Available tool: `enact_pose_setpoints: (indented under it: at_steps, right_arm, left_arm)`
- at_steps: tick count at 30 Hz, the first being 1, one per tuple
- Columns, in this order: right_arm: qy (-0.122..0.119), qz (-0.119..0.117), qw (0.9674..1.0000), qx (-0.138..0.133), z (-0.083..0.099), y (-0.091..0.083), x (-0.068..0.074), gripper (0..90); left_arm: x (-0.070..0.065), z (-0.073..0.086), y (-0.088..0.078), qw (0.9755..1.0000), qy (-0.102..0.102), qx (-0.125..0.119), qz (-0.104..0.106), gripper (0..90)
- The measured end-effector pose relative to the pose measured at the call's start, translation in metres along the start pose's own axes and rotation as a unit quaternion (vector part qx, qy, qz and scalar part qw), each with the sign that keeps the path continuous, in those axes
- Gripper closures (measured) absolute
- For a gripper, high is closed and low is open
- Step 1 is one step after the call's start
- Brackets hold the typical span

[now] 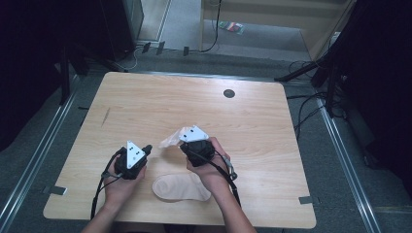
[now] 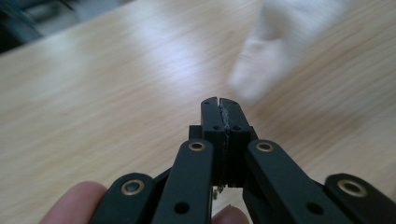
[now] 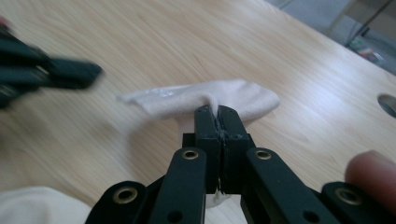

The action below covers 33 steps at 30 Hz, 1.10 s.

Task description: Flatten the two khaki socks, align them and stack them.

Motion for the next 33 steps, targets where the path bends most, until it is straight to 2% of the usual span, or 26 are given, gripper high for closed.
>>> enact_pose_setpoints:
  at_steps: [1,2,3,4,5,6,7,8,9,11,12,14,15,16,17,18,20,21,23,25,27,29,31,32,33]
  right_arm:
    - [0.001,0.005,1.0000,0.006,0.006,0.002,-0.004,90.0]
    - [0.003,0.009,0.9999,0.013,0.013,0.004,-0.008,90.0]
    - [0.010,0.011,0.9995,0.028,0.028,0.007,-0.016,89.9]
    - [0.011,0.005,0.9992,0.037,0.036,0.009,-0.019,89.8]
    - [0.006,0.006,0.9989,0.046,0.043,0.010,-0.022,89.8]
    - [0.006,0.006,0.9989,0.046,0.043,0.010,-0.022,89.8]
    - [-0.005,0.011,0.9986,0.051,0.050,0.010,-0.026,89.6]
    - [0.003,0.017,0.9980,0.061,0.061,0.009,-0.034,87.4]
    - [0.003,0.017,0.9980,0.061,0.061,0.009,-0.034,87.4]
    - [0.024,0.021,0.9976,0.062,0.069,0.005,-0.043,68.3]
    - [0.046,0.019,0.9974,0.051,0.072,-0.001,-0.051,51.9]
    - [0.067,0.028,0.9969,0.032,0.072,-0.010,-0.061,46.8]
    - [0.067,0.028,0.9969,0.032,0.072,-0.010,-0.061,46.8]
    - [0.104,0.039,0.9938,0.006,0.070,-0.021,-0.071,47.7]
    - [0.104,0.039,0.9938,0.006,0.070,-0.021,-0.071,47.7]
    - [0.135,0.060,0.9890,-0.004,0.073,-0.027,-0.081,51.9]
    - [0.155,0.072,0.9853,0.004,0.080,-0.028,-0.086,54.9]
    - [0.155,0.072,0.9853,0.004,0.080,-0.028,-0.086,54.9]
    - [0.175,0.065,0.9825,0.006,0.085,-0.026,-0.086,57.2]
    - [0.179,0.067,0.9813,0.021,0.092,-0.020,-0.085,58.2]
    - [0.184,0.072,0.9797,0.032,0.096,-0.015,-0.083,58.4]
    - [0.195,0.074,0.9775,0.034,0.099,-0.012,-0.082,59.2]
    - [0.193,0.081,0.9770,0.041,0.101,-0.009,-0.080,59.7]
    - [0.191,0.080,0.9774,0.041,0.102,-0.008,-0.079,59.9]
    - [0.184,0.077,0.9789,0.045,0.103,-0.007,-0.077,60.8]
  left_arm:
    - [-0.001,0.001,0.001,1.0000,-0.001,0.002,0.000,90.0]
    - [-0.002,0.003,0.002,0.9999,-0.012,-0.001,0.008,86.4]
    - [-0.003,0.004,0.003,0.9994,-0.027,0.001,0.020,78.1]
    - [-0.003,0.006,0.003,0.9986,-0.043,0.001,0.031,74.6]
    - [-0.004,0.007,0.004,0.9974,-0.057,0.001,0.044,72.0]
    - [-0.005,0.008,0.005,0.9962,-0.069,0.000,0.053,72.0]
    - [-0.005,0.008,0.006,0.9949,-0.079,0.003,0.063,69.0]
    - [-0.005,0.009,0.007,0.9936,-0.088,0.007,0.070,63.0]
    - [-0.006,0.009,0.008,0.9922,-0.099,0.007,0.075,63.0]
    - [-0.006,0.008,0.009,0.9894,-0.118,0.005,0.084,61.1]
    - [-0.006,0.006,0.010,0.9867,-0.134,0.003,0.092,59.1]
    - [-0.005,0.004,0.012,0.9851,-0.144,-0.003,0.093,58.0]
    - [-0.005,0.004,0.012,0.9851,-0.144,-0.003,0.093,57.6]
    - [-0.005,0.000,0.014,0.9843,-0.149,-0.005,0.094,57.1]
    - [-0.005,0.000,0.014,0.9843,-0.149,-0.005,0.094,56.3]
    - [-0.004,-0.002,0.016,0.9846,-0.146,-0.006,0.096,55.7]
    - [-0.005,-0.007,0.020,0.9819,-0.157,-0.011,0.105,54.5]
    - [-0.006,-0.010,0.022,0.9812,-0.160,-0.009,0.108,54.5]
    - [-0.009,-0.014,0.029,0.9786,-0.170,-0.005,0.116,54.5]
    - [-0.013,-0.014,0.039,0.9750,-0.181,0.023,0.126,56.7]
    - [-0.014,-0.012,0.049,0.9707,-0.202,0.041,0.124,59.0]
    - [-0.014,-0.011,0.058,0.9682,-0.214,0.053,0.117,59.1]
    - [-0.016,-0.013,0.064,0.9658,-0.223,0.054,0.121,59.0]
    - [-0.017,-0.014,0.067,0.9672,-0.215,0.057,0.123,58.8]
    - [-0.021,-0.014,0.071,0.9717,-0.194,0.064,0.118,59.5]
Point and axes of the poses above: each handheld gripper's, and its own axes: y roughly forward along the jaws, z roughly out of its underside, x roughly to its left, the point moved 6 cm from there along y, roughly forward along the jaws, and after that the axes turned 15 degrees about -x, right-handed, at the moved point
